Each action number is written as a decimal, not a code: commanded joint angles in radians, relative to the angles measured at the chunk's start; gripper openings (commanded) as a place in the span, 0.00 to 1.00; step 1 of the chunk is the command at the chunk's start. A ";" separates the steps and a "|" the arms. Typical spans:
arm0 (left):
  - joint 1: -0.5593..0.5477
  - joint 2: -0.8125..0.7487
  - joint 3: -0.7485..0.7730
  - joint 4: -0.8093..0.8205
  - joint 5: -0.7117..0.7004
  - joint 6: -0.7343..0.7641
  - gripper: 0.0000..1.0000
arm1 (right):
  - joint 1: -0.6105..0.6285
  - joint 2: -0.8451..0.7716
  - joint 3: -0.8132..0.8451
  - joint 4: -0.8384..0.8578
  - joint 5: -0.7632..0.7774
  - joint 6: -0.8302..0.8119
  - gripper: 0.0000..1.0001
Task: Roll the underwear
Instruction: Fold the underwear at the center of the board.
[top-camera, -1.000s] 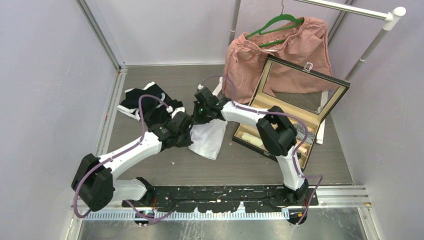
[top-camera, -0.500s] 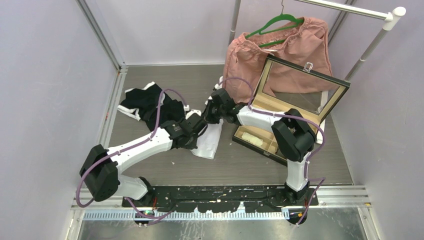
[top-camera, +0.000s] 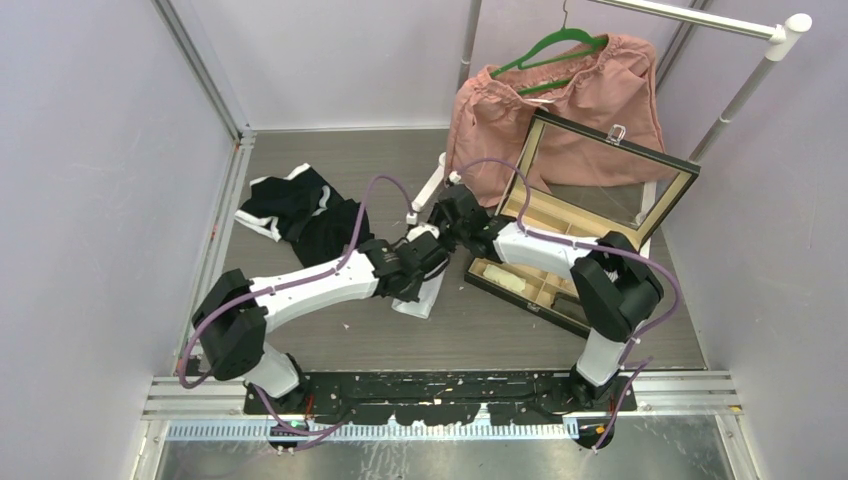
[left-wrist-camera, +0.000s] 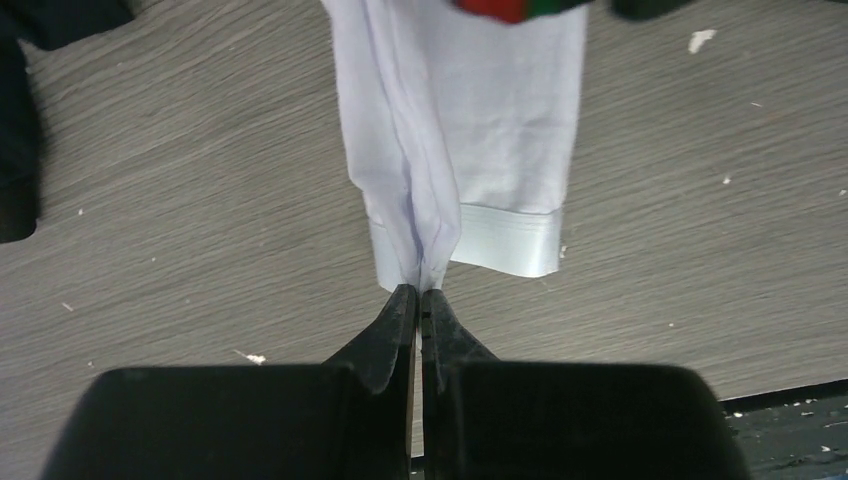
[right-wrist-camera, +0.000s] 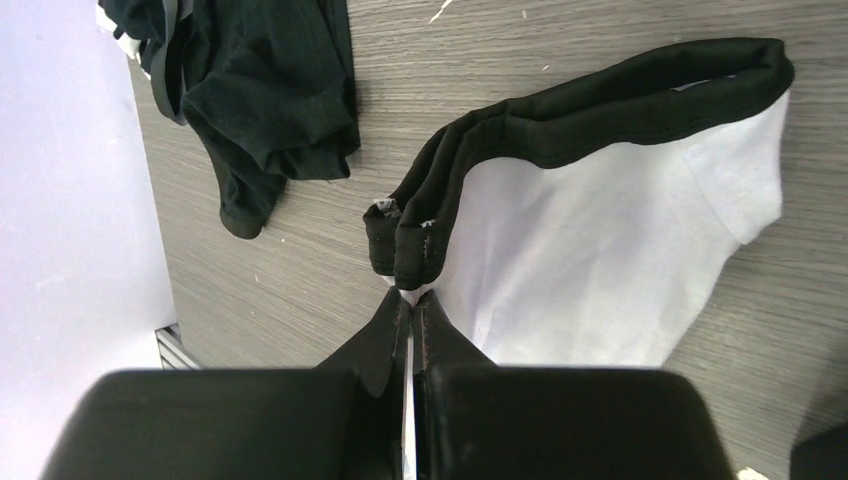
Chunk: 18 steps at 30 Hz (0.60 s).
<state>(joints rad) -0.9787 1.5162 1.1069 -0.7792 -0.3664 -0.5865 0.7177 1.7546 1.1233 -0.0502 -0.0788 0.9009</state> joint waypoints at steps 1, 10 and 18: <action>-0.042 0.043 0.068 -0.016 -0.030 0.000 0.01 | -0.009 -0.074 -0.028 0.030 0.068 0.000 0.01; -0.089 0.123 0.107 0.001 -0.039 -0.012 0.01 | -0.017 -0.144 -0.115 0.001 0.143 0.004 0.01; -0.100 0.177 0.093 0.051 -0.031 0.007 0.01 | -0.034 -0.161 -0.185 0.021 0.143 0.021 0.01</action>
<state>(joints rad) -1.0698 1.6730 1.1805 -0.7643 -0.3931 -0.5930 0.6945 1.6421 0.9619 -0.0685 0.0341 0.9020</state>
